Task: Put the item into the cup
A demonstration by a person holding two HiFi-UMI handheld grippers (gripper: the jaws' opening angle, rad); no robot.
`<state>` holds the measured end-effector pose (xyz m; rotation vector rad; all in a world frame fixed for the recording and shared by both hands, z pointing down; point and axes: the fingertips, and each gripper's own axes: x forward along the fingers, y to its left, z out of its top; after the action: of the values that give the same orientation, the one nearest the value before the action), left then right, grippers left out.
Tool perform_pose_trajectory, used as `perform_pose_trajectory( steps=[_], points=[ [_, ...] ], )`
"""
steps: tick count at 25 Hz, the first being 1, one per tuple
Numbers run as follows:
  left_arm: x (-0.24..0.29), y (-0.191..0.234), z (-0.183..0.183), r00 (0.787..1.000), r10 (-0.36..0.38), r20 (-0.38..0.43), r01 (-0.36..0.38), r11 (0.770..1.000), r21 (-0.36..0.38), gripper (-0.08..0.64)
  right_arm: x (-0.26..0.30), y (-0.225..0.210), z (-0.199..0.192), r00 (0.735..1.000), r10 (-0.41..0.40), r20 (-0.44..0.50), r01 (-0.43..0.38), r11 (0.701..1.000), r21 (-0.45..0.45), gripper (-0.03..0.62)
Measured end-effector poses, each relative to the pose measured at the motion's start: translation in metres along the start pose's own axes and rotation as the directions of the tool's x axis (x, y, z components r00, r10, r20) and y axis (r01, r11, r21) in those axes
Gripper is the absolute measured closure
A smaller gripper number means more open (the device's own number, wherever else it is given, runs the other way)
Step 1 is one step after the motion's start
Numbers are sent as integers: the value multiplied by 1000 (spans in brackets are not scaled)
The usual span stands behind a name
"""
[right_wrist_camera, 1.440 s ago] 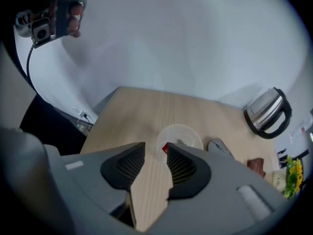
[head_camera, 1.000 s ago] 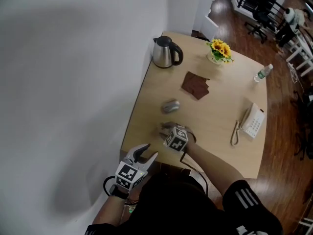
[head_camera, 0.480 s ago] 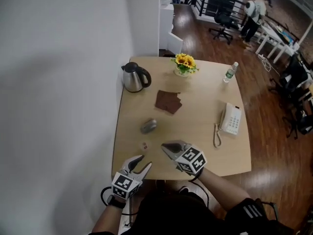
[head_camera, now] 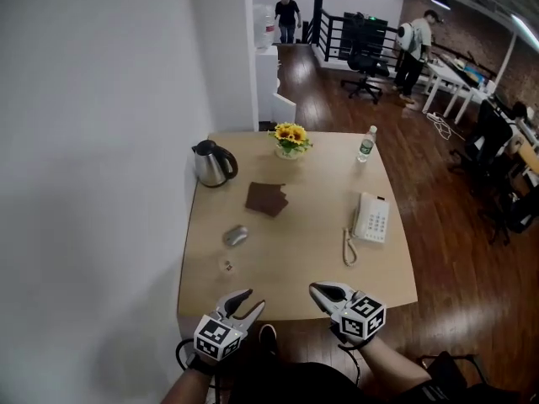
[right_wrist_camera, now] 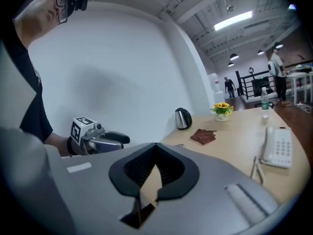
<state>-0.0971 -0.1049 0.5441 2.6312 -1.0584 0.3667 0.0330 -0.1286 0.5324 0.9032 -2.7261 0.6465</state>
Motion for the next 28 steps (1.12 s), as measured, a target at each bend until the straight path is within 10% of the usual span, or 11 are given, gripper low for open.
perform_pose_trajectory(
  steps=[13, 28],
  points=[
    [-22, -188, -33, 999, -28, -22, 28, 1000, -9, 399, -168, 58, -48, 993, 39, 111, -42, 999, 26, 584],
    [-62, -245, -29, 997, -71, 7, 71, 997, 30, 410, -212, 131, -81, 986, 86, 143, -97, 993, 71, 584]
  ],
)
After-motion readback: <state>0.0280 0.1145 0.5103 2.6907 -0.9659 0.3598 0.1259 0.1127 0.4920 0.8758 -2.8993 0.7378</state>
